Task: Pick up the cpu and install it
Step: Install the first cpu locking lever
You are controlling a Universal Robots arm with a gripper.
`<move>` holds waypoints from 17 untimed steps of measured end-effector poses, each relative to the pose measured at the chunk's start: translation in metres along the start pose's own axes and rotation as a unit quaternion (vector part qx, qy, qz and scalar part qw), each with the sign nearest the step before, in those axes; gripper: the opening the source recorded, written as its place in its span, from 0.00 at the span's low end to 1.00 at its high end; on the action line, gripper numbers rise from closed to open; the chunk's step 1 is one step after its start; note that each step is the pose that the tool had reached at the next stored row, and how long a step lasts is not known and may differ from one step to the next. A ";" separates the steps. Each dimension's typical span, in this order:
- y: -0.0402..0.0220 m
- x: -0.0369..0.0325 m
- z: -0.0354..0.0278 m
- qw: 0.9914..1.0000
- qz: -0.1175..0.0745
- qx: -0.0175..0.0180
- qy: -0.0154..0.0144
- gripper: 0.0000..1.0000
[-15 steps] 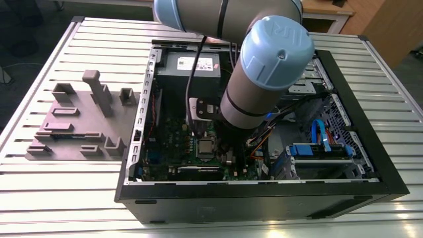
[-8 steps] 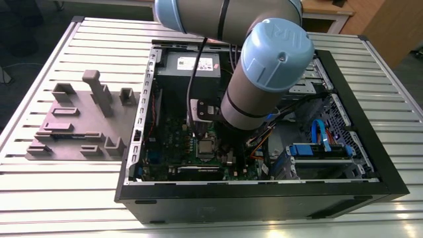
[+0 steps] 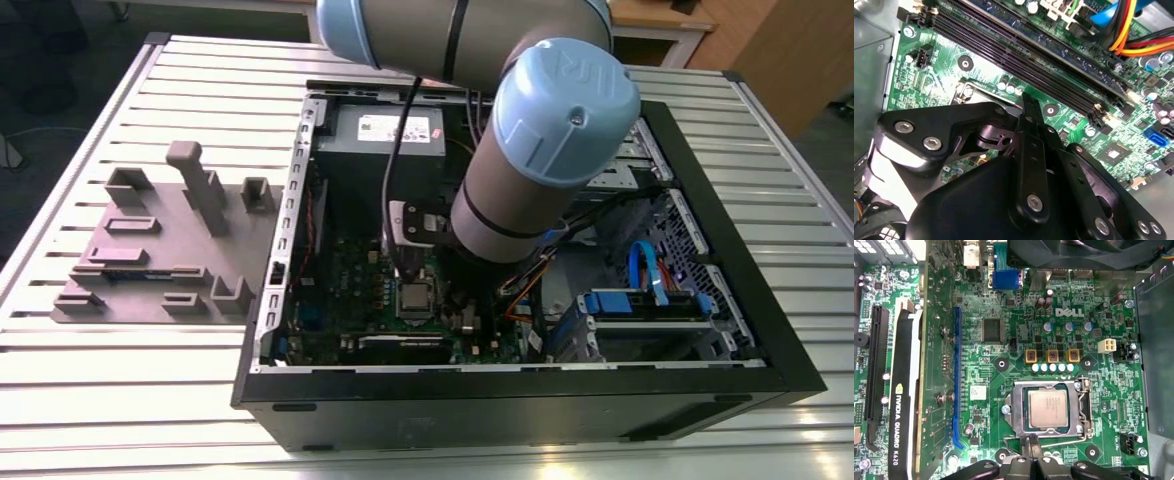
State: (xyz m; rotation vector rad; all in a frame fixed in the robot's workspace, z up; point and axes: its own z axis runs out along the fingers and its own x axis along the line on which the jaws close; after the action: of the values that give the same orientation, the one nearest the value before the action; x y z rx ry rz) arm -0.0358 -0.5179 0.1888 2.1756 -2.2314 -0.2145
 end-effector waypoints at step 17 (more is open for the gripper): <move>0.0054 0.0002 -0.0025 1.000 -0.001 0.000 0.000 0.10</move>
State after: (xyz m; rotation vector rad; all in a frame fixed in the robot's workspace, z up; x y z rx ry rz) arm -0.0409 -0.5182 0.1919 2.1775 -2.2299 -0.2155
